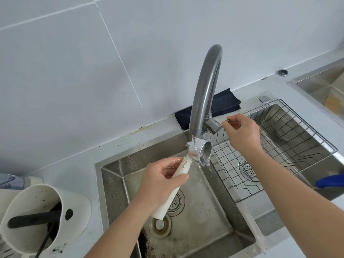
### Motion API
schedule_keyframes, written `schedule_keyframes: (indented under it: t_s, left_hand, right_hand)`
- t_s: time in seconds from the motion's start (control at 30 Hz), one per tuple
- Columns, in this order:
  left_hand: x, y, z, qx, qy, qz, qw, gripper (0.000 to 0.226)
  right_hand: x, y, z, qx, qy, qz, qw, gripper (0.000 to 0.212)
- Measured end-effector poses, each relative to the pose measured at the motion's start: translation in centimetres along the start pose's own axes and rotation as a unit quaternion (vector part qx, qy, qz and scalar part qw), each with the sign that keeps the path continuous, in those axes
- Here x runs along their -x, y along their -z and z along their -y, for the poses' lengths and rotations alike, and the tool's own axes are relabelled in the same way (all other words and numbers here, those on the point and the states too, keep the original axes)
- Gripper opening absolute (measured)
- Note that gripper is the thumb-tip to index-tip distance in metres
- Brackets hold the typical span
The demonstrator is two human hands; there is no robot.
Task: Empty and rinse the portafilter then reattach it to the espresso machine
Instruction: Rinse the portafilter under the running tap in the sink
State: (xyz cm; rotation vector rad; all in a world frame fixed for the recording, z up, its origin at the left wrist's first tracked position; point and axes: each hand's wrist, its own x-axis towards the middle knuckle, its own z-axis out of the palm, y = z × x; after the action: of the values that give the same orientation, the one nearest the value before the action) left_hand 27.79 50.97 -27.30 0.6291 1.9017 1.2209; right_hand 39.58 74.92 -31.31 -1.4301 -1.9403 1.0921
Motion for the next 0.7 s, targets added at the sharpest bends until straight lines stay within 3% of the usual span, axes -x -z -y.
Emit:
schedule_keyframes:
  t_s: [0.7]
  left_hand:
    - [0.9, 0.5, 1.3, 0.024, -0.036, -0.013, 0.999, 0.037]
  right_hand:
    - [0.1, 0.1, 0.2, -0.001, -0.007, 0.0, 1.0, 0.018]
